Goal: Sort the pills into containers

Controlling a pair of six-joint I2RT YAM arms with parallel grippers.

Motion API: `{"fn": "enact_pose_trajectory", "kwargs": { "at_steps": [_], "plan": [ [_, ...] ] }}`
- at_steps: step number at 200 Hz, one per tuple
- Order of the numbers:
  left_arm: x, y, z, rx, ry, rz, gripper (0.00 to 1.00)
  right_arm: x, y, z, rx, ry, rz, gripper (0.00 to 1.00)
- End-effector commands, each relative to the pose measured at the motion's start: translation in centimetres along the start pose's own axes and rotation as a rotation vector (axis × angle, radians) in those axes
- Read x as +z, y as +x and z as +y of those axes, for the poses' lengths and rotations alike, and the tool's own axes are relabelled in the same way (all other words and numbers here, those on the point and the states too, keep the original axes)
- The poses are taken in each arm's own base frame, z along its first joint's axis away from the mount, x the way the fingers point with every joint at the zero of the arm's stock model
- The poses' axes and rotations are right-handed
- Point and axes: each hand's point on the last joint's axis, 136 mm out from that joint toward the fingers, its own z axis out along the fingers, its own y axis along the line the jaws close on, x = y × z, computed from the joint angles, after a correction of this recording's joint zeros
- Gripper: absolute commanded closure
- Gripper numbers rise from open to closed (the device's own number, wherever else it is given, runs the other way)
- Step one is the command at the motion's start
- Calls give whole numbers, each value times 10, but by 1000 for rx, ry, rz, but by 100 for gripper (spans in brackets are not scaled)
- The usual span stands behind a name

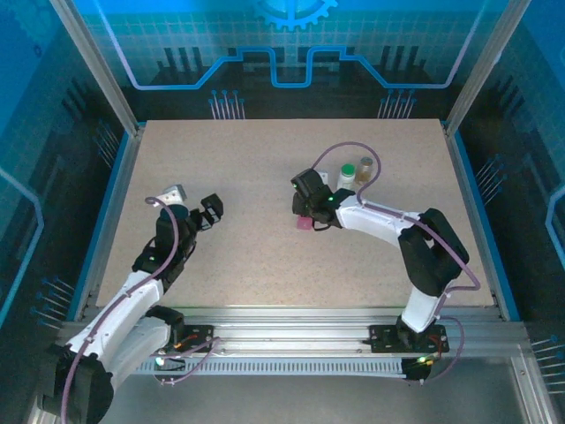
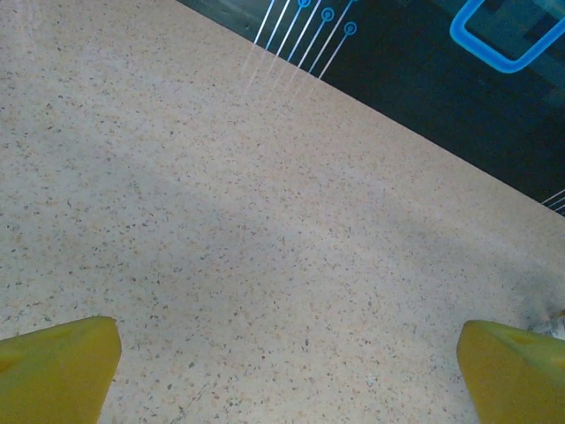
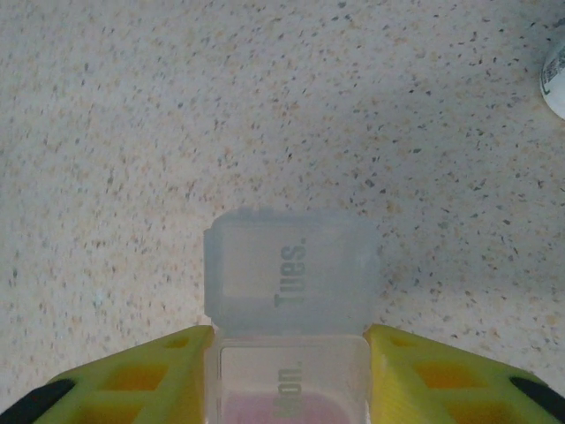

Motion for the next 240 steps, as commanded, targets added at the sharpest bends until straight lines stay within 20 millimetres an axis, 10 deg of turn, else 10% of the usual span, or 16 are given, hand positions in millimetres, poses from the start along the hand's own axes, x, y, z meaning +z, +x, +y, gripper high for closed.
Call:
{"fn": "enact_pose_trajectory", "kwargs": {
  "at_steps": [1,93,137,177,240],
  "plan": [
    [1,5,3,-5,-23,18,1,13,-6,-7,114,60,-59,53],
    [10,17,-5,14,-1,79,1,22,6,0,288,-66,-23,33],
    [13,40,-39,84,81,204,7,-3,-14,-10,34,-151,-4,36],
    [15,71,-67,160,163,348,11,9,-25,-29,-247,-227,168,40],
    [15,81,-83,204,201,411,12,39,-29,-7,-514,-450,265,37]
  ]
}}
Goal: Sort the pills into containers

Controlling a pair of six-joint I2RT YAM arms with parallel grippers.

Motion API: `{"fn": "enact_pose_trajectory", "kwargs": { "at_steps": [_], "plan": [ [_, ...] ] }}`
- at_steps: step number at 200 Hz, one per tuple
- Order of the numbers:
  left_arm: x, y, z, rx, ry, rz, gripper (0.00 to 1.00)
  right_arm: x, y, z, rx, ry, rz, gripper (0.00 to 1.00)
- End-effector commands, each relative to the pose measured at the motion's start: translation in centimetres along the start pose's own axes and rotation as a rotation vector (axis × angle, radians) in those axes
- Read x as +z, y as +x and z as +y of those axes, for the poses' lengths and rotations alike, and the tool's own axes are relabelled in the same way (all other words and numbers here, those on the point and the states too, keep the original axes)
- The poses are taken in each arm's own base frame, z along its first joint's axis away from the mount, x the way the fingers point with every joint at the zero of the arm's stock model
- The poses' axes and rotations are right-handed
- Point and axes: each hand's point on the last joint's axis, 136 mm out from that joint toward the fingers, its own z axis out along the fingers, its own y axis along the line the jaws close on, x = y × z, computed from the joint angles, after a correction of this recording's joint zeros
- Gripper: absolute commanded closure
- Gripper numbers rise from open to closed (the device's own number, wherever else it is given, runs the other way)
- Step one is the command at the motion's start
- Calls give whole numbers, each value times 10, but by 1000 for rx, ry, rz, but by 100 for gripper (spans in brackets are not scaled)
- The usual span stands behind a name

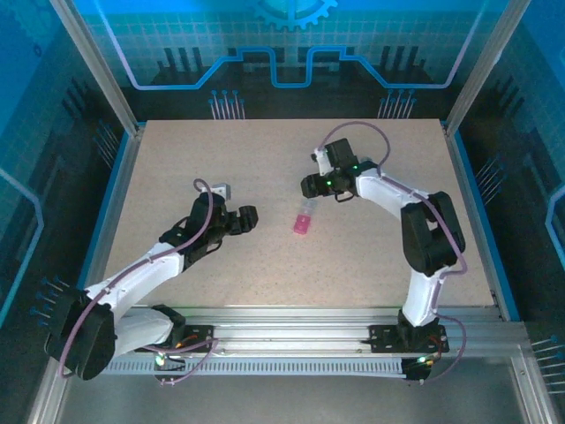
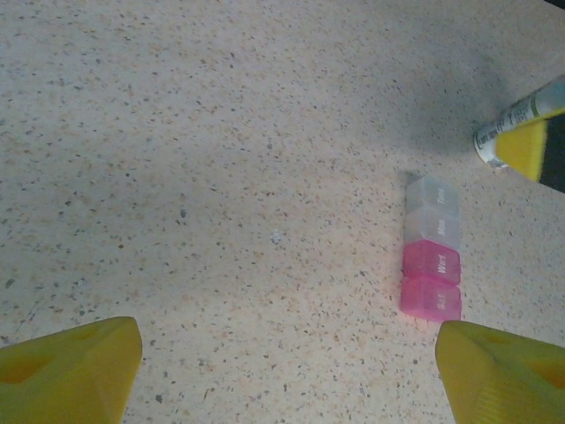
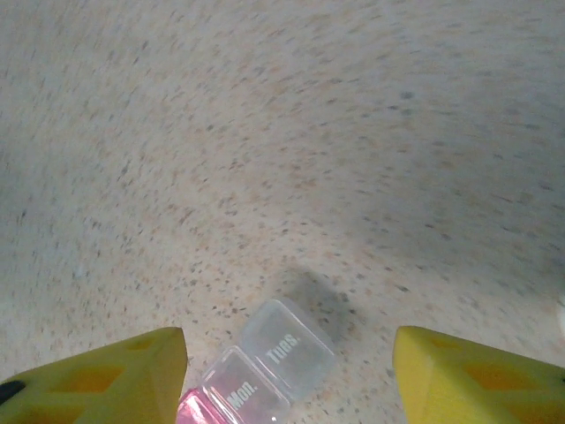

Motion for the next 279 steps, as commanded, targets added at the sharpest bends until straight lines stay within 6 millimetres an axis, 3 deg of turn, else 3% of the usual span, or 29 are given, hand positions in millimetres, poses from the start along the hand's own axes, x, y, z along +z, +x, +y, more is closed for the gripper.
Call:
{"fn": "enact_pose_trajectory", "kwargs": {
  "at_steps": [1,53,89,153,221,248,279],
  "plan": [
    [-4,-3,-11,30,28,23,12,13,11,12,-135,-138,88,37],
    [-4,1,-7,35,17,27,12,40,21,8,-146,-169,164,36],
    [-3,3,-6,37,15,29,11,48,32,6,-126,-173,209,39],
    [-3,7,-4,35,15,35,11,39,50,11,-15,-246,190,41],
    [-11,6,-4,33,19,24,10,26,67,10,12,-306,187,33],
    [-12,8,-3,27,19,28,10,22,66,13,-7,-338,181,36],
    [-11,9,-5,24,27,37,10,27,70,-1,0,-253,200,45]
  ]
}}
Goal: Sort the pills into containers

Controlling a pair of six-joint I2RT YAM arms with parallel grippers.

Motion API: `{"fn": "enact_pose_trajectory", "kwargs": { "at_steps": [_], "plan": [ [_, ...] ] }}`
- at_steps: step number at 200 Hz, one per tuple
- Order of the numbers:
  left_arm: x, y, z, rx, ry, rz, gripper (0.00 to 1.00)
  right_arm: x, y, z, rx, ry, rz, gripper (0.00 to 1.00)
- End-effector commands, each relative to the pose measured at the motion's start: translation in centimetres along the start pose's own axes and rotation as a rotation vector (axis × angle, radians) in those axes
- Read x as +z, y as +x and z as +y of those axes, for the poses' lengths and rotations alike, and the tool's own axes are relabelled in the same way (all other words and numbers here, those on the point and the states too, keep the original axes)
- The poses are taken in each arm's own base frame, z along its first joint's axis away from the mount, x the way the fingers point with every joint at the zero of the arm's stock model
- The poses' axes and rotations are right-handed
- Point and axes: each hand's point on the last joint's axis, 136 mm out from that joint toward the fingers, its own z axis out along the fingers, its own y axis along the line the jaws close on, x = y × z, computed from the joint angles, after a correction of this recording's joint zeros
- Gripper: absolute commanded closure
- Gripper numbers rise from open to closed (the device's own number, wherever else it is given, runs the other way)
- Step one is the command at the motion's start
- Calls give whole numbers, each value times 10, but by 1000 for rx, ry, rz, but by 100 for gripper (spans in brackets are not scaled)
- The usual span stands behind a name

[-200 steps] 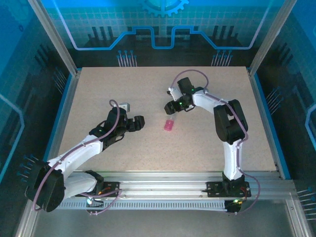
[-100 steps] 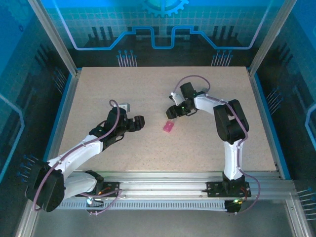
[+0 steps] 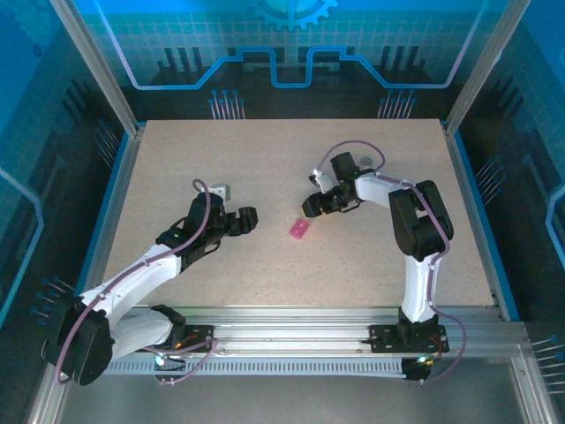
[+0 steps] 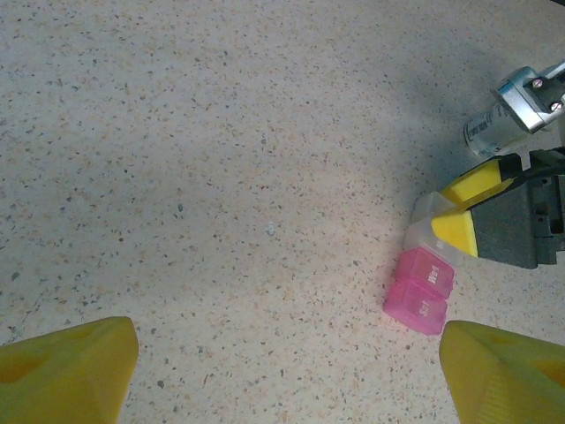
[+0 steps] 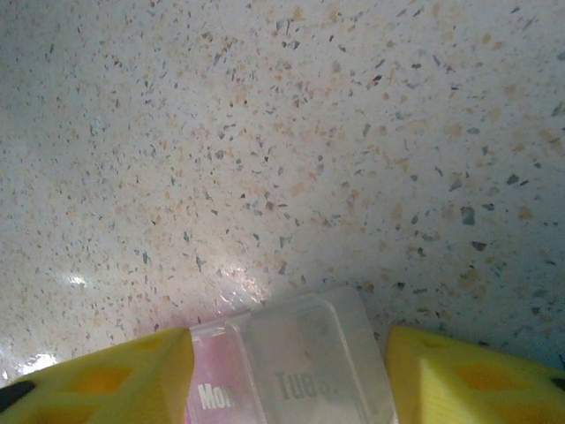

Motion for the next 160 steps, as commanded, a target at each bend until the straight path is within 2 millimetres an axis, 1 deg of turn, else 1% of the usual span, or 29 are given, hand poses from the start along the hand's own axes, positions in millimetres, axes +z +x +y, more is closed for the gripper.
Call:
{"fn": "enact_pose_trajectory", "kwargs": {
  "at_steps": [1,13,25,54,69,81,102,125,145,160],
  "plan": [
    [-1,9,-3,12,20,32,10,-8,3,-4,10,32,6,45],
    [-1,10,-7,28,28,38,11,-7,6,-6,19,50,15,48],
    [0,10,-15,66,42,45,11,-4,9,-8,28,59,28,50],
    [8,16,-46,204,115,75,11,2,17,-10,43,55,42,55],
    [14,23,-60,304,138,102,11,1,18,-9,44,50,39,55],
    [23,31,-67,377,139,132,12,1,18,-8,42,48,32,55],
    [43,45,-74,426,129,221,13,2,20,-8,46,42,42,55],
    [63,66,-81,512,109,349,21,4,21,-9,54,40,53,55],
    [78,80,-82,590,79,429,28,5,21,-9,56,42,58,55],
    [87,87,-80,634,49,465,28,6,21,-10,55,41,60,55]
  ]
}}
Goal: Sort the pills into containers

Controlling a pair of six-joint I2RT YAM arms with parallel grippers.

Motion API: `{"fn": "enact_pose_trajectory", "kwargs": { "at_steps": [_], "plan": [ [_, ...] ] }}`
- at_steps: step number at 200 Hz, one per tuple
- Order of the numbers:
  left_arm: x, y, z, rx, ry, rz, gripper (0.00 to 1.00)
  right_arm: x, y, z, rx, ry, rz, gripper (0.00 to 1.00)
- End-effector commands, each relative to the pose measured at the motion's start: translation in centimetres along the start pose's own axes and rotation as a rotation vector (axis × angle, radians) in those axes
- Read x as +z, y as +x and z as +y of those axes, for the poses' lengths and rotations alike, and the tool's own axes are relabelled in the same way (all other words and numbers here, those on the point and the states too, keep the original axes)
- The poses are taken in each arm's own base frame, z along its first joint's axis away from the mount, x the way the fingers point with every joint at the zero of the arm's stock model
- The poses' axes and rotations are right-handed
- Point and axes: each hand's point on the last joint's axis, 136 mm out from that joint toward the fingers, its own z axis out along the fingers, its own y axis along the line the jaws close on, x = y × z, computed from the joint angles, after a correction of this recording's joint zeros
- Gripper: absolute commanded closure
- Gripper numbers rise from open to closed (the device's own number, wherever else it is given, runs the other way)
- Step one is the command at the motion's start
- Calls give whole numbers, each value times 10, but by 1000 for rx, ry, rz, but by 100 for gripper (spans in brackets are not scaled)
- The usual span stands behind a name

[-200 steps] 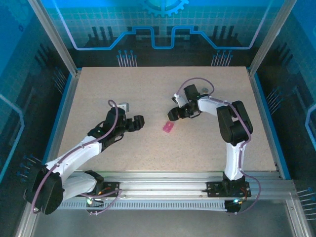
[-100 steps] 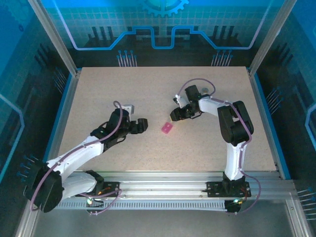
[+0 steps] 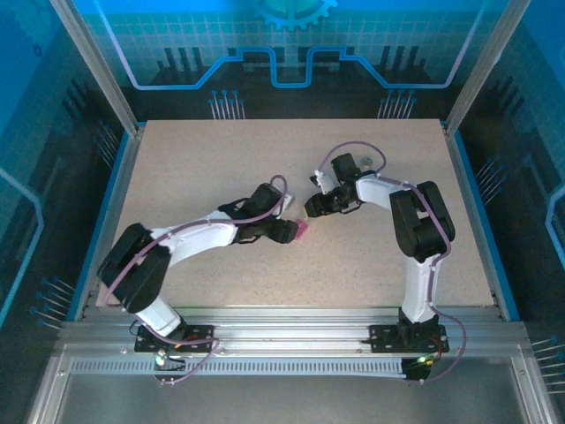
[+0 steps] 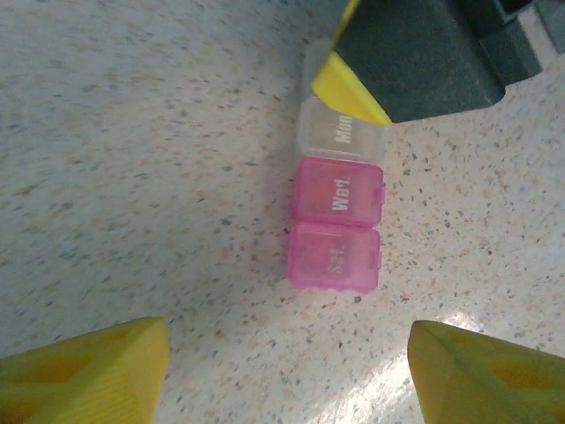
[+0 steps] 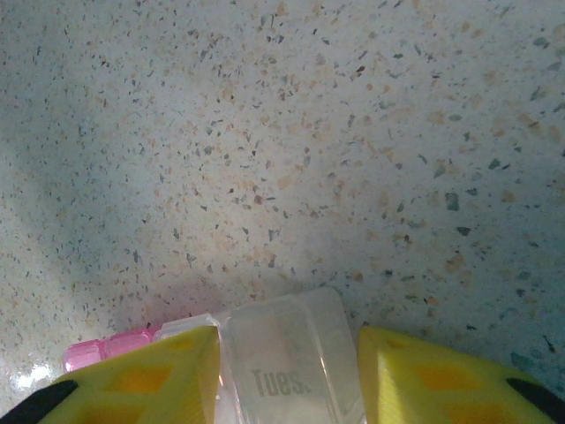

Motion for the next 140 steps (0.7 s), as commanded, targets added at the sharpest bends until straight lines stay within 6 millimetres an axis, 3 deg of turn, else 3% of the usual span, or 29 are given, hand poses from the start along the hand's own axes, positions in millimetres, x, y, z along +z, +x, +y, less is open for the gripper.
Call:
{"fn": "enact_pose_trajectory", "kwargs": {
  "at_steps": [1,65,98,140],
  "plan": [
    [11,17,-5,114,-23,123,28,6,18,-7,40,20,68,55],
    [30,16,-11,220,-91,162,29,7,19,-8,43,29,78,56],
    [38,15,0,202,-163,178,35,8,20,-7,38,33,83,56],
    [46,10,-5,162,-145,151,36,10,22,-7,37,34,93,56]
  ]
}}
